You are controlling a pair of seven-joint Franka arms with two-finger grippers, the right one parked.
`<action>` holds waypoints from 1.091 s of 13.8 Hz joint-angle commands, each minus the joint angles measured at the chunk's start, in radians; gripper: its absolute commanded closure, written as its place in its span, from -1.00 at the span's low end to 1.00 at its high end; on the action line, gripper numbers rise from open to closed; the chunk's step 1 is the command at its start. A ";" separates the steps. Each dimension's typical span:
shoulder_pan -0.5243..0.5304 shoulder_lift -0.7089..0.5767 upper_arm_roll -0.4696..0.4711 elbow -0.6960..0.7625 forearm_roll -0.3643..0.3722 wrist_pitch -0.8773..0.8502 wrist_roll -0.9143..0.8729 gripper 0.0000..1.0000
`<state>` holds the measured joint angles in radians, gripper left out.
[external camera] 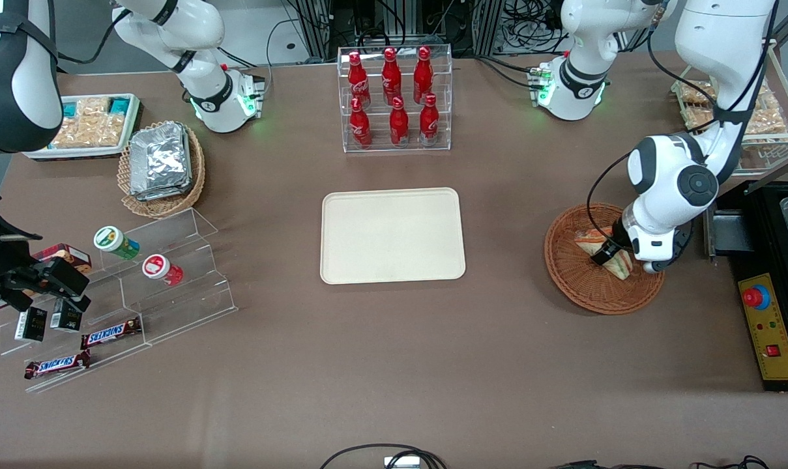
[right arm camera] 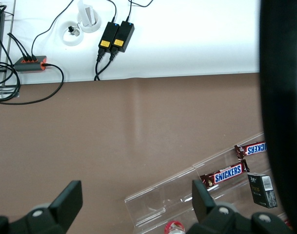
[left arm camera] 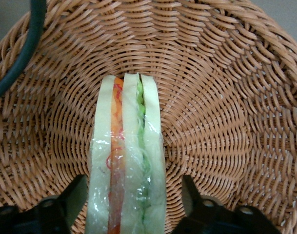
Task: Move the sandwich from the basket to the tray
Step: 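Close the left gripper on the wrapped sandwich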
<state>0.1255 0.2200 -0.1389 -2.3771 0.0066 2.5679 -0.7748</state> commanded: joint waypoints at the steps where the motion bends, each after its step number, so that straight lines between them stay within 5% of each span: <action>1: 0.006 -0.011 -0.005 -0.011 0.012 0.018 -0.020 1.00; 11: -0.004 -0.148 -0.016 0.039 0.015 -0.143 0.083 1.00; 15: -0.006 -0.148 -0.123 0.153 0.016 -0.284 0.084 1.00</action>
<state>0.1205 0.0716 -0.2150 -2.2793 0.0097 2.3445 -0.6924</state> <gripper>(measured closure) 0.811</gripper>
